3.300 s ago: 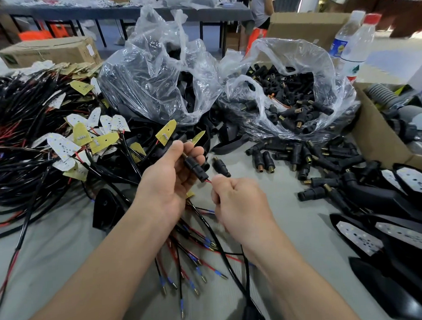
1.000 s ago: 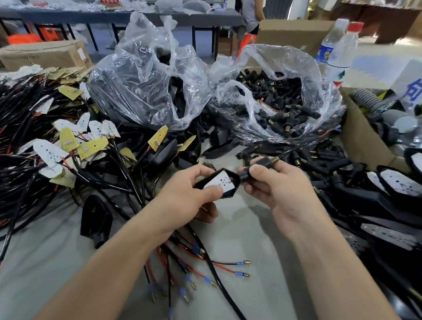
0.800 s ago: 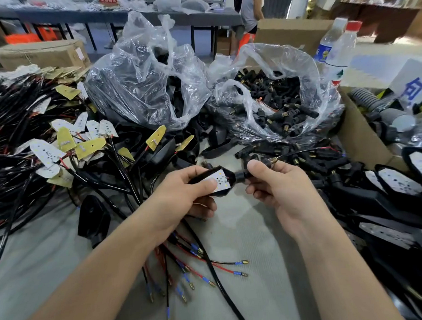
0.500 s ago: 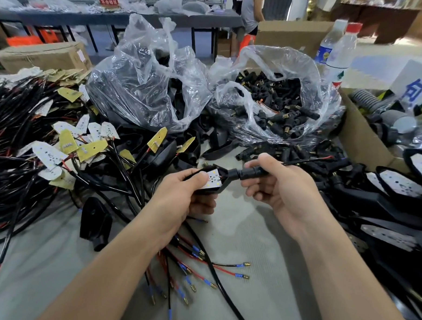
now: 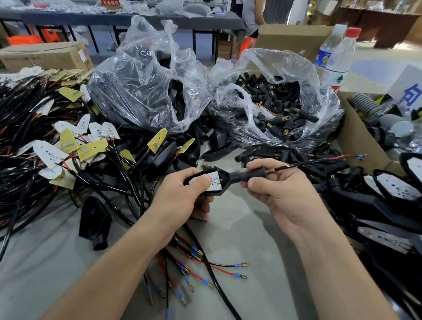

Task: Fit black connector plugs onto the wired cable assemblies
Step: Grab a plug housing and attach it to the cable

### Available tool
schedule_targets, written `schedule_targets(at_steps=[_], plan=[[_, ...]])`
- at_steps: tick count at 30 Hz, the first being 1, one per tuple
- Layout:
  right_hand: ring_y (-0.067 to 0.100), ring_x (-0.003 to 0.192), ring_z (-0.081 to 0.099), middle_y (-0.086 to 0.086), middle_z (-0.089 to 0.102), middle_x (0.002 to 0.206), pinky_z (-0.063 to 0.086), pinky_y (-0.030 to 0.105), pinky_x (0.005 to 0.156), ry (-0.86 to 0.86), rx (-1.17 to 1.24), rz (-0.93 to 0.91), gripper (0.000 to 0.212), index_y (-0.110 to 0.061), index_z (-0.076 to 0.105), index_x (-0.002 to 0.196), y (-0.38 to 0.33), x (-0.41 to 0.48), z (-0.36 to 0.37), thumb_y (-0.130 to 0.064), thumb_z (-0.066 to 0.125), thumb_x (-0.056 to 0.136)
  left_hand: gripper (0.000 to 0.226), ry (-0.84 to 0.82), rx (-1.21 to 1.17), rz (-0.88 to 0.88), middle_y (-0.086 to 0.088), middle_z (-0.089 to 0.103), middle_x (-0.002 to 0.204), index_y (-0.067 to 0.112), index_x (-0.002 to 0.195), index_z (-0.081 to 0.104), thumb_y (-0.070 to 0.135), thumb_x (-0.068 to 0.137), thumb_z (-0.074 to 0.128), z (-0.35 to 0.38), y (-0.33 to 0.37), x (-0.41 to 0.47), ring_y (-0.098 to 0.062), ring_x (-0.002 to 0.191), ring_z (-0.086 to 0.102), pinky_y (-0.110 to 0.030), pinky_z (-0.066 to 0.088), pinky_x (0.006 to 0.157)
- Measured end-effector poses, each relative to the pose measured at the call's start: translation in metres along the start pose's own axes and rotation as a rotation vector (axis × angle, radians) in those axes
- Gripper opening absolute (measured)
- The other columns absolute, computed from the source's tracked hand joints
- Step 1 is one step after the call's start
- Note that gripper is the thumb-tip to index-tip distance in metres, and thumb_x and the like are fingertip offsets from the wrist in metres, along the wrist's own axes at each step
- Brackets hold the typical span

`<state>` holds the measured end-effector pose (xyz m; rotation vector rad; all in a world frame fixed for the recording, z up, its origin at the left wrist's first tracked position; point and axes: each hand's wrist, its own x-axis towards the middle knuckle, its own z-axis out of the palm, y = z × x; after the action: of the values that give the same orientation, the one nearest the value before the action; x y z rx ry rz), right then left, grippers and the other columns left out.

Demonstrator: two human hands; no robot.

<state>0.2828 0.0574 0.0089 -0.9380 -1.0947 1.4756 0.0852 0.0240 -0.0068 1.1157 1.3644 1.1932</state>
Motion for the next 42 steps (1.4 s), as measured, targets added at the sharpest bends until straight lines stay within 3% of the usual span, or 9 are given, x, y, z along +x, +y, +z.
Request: schedule_targets(at_steps=[3, 8, 11, 14, 18, 22, 28, 33, 42], plan=[[0.021, 0.087, 0.070, 0.014, 0.076, 0.091, 0.053, 0.028, 0.078, -0.038, 0.022, 0.002, 0.055, -0.013, 0.072, 0.072, 0.002, 0.001, -0.002, 0.036, 0.048, 0.075, 0.017, -0.012, 0.015, 0.000, -0.006, 0.069, 0.067, 0.013, 0.096, 0.072, 0.017, 0.104, 0.057, 0.000, -0.001, 0.001, -0.016, 0.051, 0.060, -0.026, 0.051, 0.048], [0.014, 0.085, 0.074, 0.008, 0.077, 0.087, 0.050, 0.033, 0.090, -0.070, 0.065, 0.032, 0.068, -0.020, 0.063, 0.050, 0.004, 0.003, -0.003, 0.039, 0.038, 0.071, 0.019, -0.006, 0.029, 0.008, -0.008, 0.069, 0.067, 0.018, 0.093, 0.073, 0.017, 0.103, 0.057, 0.001, -0.003, 0.001, -0.017, 0.051, 0.060, -0.025, 0.050, 0.048], [0.017, 0.091, 0.073, 0.008, 0.077, 0.090, 0.048, 0.036, 0.101, -0.104, 0.130, 0.050, 0.064, -0.020, 0.068, 0.055, 0.006, 0.003, -0.004, 0.035, 0.042, 0.075, 0.018, 0.031, 0.022, 0.013, -0.006, 0.071, 0.068, 0.018, 0.095, 0.073, 0.018, 0.103, 0.057, 0.002, -0.005, 0.002, -0.016, 0.052, 0.062, -0.025, 0.051, 0.048], [0.021, 0.096, 0.073, 0.009, 0.078, 0.095, 0.056, 0.030, 0.095, -0.111, 0.181, 0.068, 0.049, -0.017, 0.082, 0.078, 0.006, 0.005, -0.006, 0.023, 0.053, 0.078, 0.017, 0.022, 0.013, 0.017, -0.006, 0.071, 0.069, 0.017, 0.097, 0.073, 0.018, 0.103, 0.057, 0.002, -0.005, 0.002, -0.015, 0.054, 0.062, -0.027, 0.052, 0.050], [0.023, 0.105, 0.073, 0.012, 0.077, 0.107, 0.058, 0.026, 0.090, -0.145, 0.158, 0.017, 0.059, -0.016, 0.080, 0.104, 0.005, 0.005, -0.007, 0.029, 0.050, 0.081, 0.019, 0.024, 0.040, 0.040, -0.006, 0.073, 0.069, 0.022, 0.095, 0.073, 0.016, 0.102, 0.057, 0.000, -0.004, 0.001, -0.014, 0.054, 0.063, -0.025, 0.051, 0.051], [0.026, 0.116, 0.070, 0.014, 0.075, 0.117, 0.057, 0.027, 0.093, -0.206, 0.209, -0.031, 0.064, -0.017, 0.080, 0.106, 0.002, 0.005, -0.005, 0.031, 0.048, 0.078, 0.021, -0.021, 0.065, 0.057, -0.003, 0.072, 0.070, 0.025, 0.093, 0.073, 0.019, 0.103, 0.055, 0.000, -0.005, 0.000, -0.013, 0.057, 0.063, -0.024, 0.050, 0.052], [0.028, 0.121, 0.067, 0.011, 0.075, 0.118, 0.053, 0.042, 0.104, -0.302, 0.304, -0.044, 0.045, -0.016, 0.080, 0.091, -0.001, 0.003, -0.001, 0.017, 0.061, 0.068, 0.021, -0.088, -0.091, 0.073, -0.001, 0.064, 0.066, 0.020, 0.091, 0.071, 0.017, 0.103, 0.055, 0.001, -0.003, 0.000, -0.015, 0.055, 0.054, -0.025, 0.047, 0.051], [0.028, 0.120, 0.067, 0.014, 0.074, 0.117, 0.056, 0.038, 0.097, -0.295, 0.295, -0.033, 0.041, -0.017, 0.076, 0.079, 0.001, 0.002, 0.003, 0.017, 0.056, 0.070, 0.015, -0.095, -0.036, 0.121, 0.000, 0.064, 0.065, 0.020, 0.091, 0.067, 0.028, 0.094, 0.054, 0.010, -0.005, -0.003, -0.015, 0.053, 0.053, -0.027, 0.045, 0.050], [0.028, 0.113, 0.069, 0.014, 0.073, 0.117, 0.057, 0.041, 0.093, -0.329, 0.210, -0.008, 0.040, -0.015, 0.078, 0.085, 0.002, -0.001, 0.006, 0.017, 0.056, 0.076, 0.014, -0.114, -0.035, 0.142, -0.002, 0.065, 0.067, 0.012, 0.097, 0.064, 0.022, 0.098, 0.054, 0.006, -0.004, -0.005, -0.015, 0.054, 0.054, -0.025, 0.047, 0.051]])
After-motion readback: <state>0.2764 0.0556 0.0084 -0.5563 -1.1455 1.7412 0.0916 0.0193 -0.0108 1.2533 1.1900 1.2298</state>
